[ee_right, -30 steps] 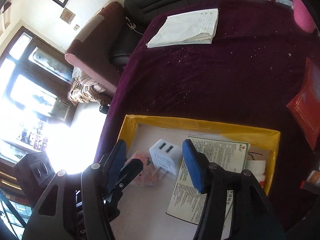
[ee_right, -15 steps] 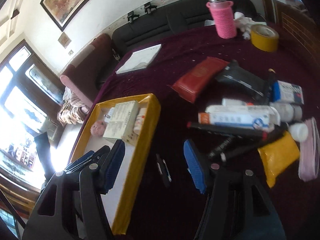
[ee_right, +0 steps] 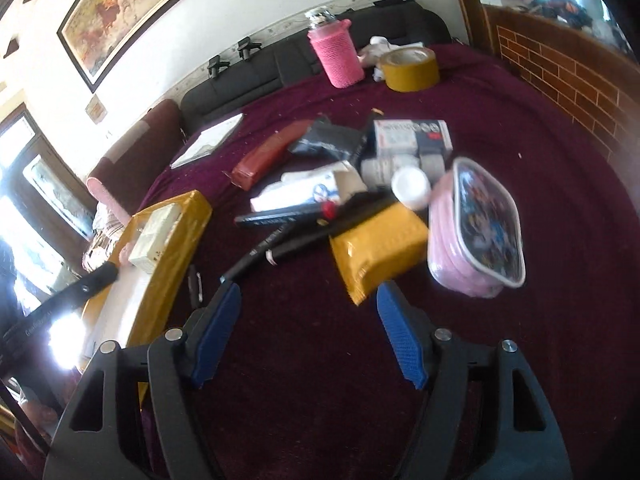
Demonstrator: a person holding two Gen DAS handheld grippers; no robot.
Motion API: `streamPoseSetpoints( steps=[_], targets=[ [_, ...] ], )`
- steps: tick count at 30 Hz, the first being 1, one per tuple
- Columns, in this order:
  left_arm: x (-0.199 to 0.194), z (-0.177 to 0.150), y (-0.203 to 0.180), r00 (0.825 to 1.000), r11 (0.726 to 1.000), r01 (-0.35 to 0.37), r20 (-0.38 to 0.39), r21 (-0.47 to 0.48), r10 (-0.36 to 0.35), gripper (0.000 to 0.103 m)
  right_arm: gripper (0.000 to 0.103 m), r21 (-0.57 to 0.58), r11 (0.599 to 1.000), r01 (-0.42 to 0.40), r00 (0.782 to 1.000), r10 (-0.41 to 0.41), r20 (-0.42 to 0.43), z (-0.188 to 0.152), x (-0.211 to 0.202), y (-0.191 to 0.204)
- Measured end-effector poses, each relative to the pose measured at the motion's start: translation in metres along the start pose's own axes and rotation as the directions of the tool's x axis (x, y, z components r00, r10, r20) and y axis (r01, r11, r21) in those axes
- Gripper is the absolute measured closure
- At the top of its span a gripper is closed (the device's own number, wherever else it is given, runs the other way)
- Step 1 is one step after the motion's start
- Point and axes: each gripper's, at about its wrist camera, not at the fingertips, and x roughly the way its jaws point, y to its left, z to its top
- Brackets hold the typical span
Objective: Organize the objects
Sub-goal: 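Withdraw both open tools from the tray back toward the remaining items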
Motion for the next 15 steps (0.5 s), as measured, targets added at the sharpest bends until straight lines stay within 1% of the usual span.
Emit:
streamPoseSetpoints(
  steps=[1,3,4,5,6,8,9,10,11,13,15],
  targets=[
    [0.01,0.001,-0.007,1.0,1.0,-0.011,-0.018,0.0,0.011,0.031,0.033,-0.001,1.0,0.001,1.0,-0.001,0.001,-0.004,0.0,-0.003],
    [0.029,-0.001,-0.01,0.996,0.999,-0.035,-0.079,-0.026,0.033,0.031,0.033,-0.002,1.0,-0.003,1.0,0.003,0.001,-0.009,0.002,-0.01],
    [0.031,0.002,-0.013,0.996,0.997,-0.072,-0.05,-0.019,0.071,0.032,0.033,-0.001,1.0,-0.01,1.0,0.01,0.002,-0.011,0.002,-0.014],
    [0.032,0.002,-0.017,0.995,0.996,-0.089,-0.039,-0.003,0.089,0.031,0.033,0.0,1.0,-0.016,1.0,0.016,0.003,-0.012,0.002,-0.017],
    [0.037,0.004,-0.019,0.995,0.996,-0.087,-0.057,0.004,0.087,0.032,0.033,0.003,1.0,-0.02,1.0,0.02,0.004,-0.013,0.002,-0.021],
    [0.039,0.005,-0.021,0.993,0.994,-0.106,-0.059,0.008,0.107,0.035,0.033,0.018,0.999,-0.034,0.999,0.034,0.005,-0.013,0.005,-0.028],
    [0.038,0.004,-0.023,0.994,0.996,-0.088,-0.068,0.0,0.088,0.037,0.033,0.03,0.999,-0.045,0.999,0.045,0.004,-0.012,0.006,-0.032],
    [0.035,0.004,-0.025,0.996,0.999,-0.052,-0.069,-0.01,0.051,0.038,0.033,0.045,0.997,-0.059,0.998,0.059,0.002,-0.012,0.008,-0.036],
    [0.031,0.003,-0.028,0.998,1.0,-0.03,-0.058,-0.005,0.03,0.038,0.033,0.056,0.996,-0.071,0.997,0.071,-0.002,-0.011,0.01,-0.039],
    [0.03,-0.002,-0.033,0.999,0.999,-0.027,-0.044,0.03,0.028,0.038,0.033,0.077,0.993,-0.091,0.996,0.092,-0.012,-0.011,0.014,-0.043],
    [0.034,-0.006,-0.034,0.998,0.999,-0.013,-0.067,0.031,0.015,0.038,0.033,0.087,0.991,-0.104,0.994,0.105,-0.01,-0.011,0.014,-0.045]
  ],
)
